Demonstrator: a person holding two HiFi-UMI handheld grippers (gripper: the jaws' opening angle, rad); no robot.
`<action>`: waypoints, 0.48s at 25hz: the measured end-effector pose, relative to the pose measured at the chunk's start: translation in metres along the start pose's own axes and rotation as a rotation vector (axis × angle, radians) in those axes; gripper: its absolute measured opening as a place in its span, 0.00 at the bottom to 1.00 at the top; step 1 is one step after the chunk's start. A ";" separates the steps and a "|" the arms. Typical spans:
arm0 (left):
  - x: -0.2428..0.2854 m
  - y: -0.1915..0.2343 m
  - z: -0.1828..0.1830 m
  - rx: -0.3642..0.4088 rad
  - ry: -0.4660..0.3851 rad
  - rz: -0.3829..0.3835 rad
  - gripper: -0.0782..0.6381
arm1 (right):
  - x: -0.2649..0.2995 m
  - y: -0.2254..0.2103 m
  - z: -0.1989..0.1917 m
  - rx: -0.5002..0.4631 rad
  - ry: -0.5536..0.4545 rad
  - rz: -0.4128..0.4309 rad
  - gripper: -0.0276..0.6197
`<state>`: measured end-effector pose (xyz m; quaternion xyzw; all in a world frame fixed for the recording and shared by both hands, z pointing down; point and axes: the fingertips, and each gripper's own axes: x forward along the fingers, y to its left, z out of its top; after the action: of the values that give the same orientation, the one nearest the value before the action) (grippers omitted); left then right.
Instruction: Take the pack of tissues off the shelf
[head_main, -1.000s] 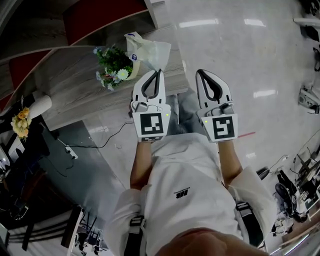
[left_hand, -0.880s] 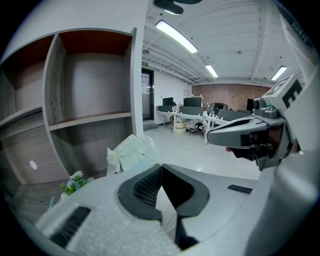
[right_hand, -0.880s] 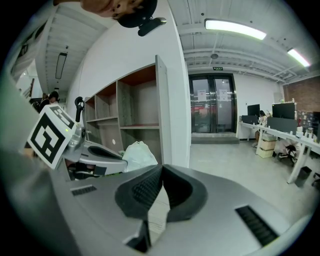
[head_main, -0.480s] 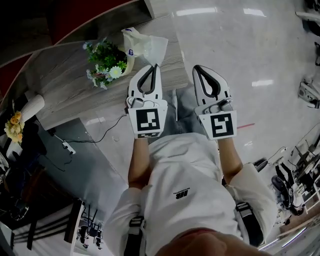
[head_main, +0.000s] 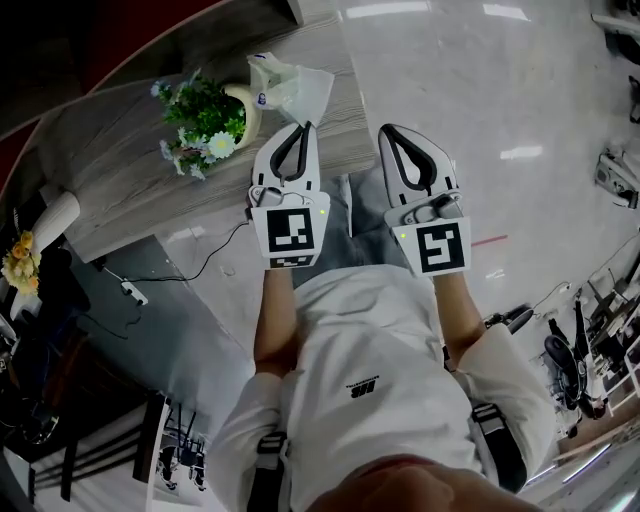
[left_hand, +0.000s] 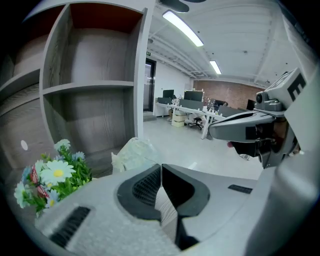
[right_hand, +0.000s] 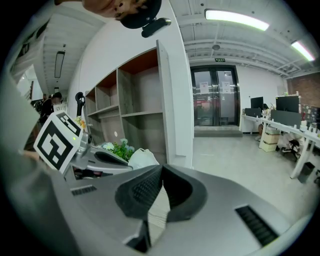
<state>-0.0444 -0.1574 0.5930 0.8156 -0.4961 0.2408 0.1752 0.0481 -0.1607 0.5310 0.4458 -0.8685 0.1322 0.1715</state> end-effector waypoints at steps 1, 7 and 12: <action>0.001 0.000 -0.002 -0.003 0.003 -0.003 0.15 | 0.000 0.000 -0.001 0.002 0.003 -0.001 0.08; 0.006 -0.006 -0.010 -0.017 0.023 -0.021 0.15 | -0.001 -0.002 -0.005 0.009 0.009 -0.006 0.08; 0.007 -0.010 -0.018 -0.025 0.036 -0.038 0.15 | -0.002 -0.002 -0.010 0.016 0.011 -0.011 0.08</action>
<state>-0.0366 -0.1487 0.6116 0.8180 -0.4804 0.2459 0.1991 0.0525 -0.1560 0.5394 0.4512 -0.8640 0.1406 0.1735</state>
